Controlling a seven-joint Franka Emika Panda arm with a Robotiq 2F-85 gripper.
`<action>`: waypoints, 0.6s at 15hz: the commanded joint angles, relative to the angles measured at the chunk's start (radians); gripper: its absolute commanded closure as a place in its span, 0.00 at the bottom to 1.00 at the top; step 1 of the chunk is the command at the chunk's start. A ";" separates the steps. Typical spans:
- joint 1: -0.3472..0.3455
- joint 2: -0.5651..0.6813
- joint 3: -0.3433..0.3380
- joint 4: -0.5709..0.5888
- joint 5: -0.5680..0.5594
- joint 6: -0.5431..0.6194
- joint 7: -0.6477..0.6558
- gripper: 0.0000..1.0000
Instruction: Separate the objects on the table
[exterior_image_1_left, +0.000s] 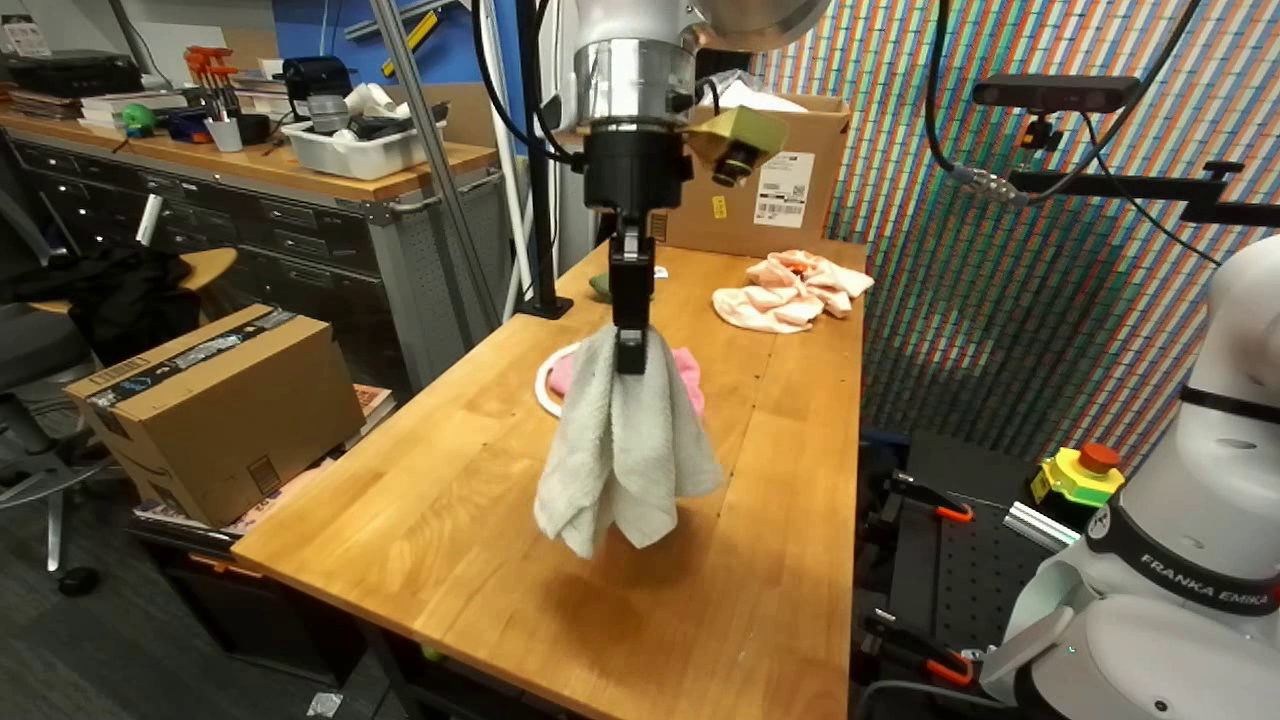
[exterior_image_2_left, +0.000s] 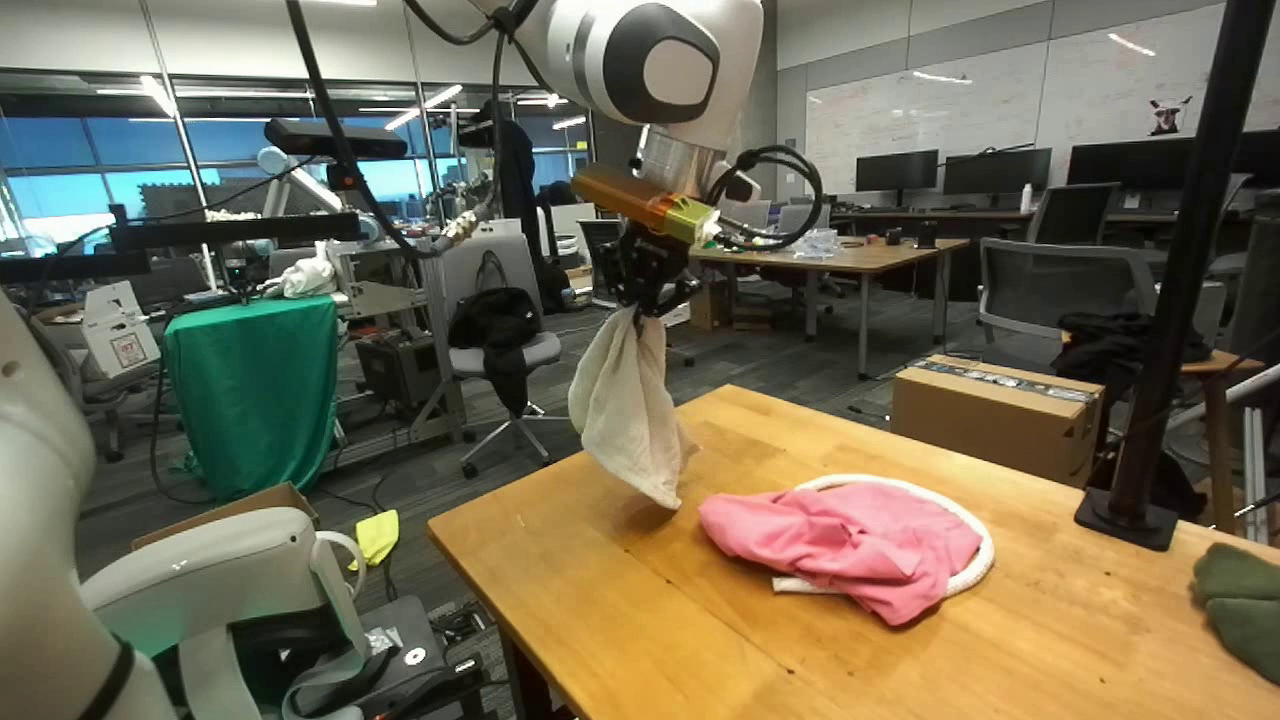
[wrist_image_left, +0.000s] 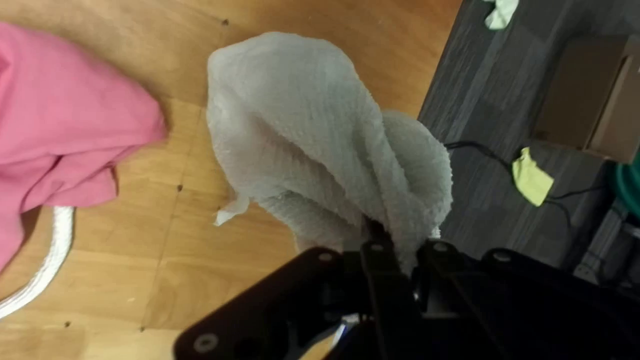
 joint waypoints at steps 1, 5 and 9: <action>0.006 -0.008 -0.002 -0.007 0.038 -0.125 -0.062 0.90; 0.014 0.010 0.009 -0.040 0.046 -0.188 -0.077 0.90; 0.023 0.038 0.022 -0.072 0.082 -0.218 -0.091 0.90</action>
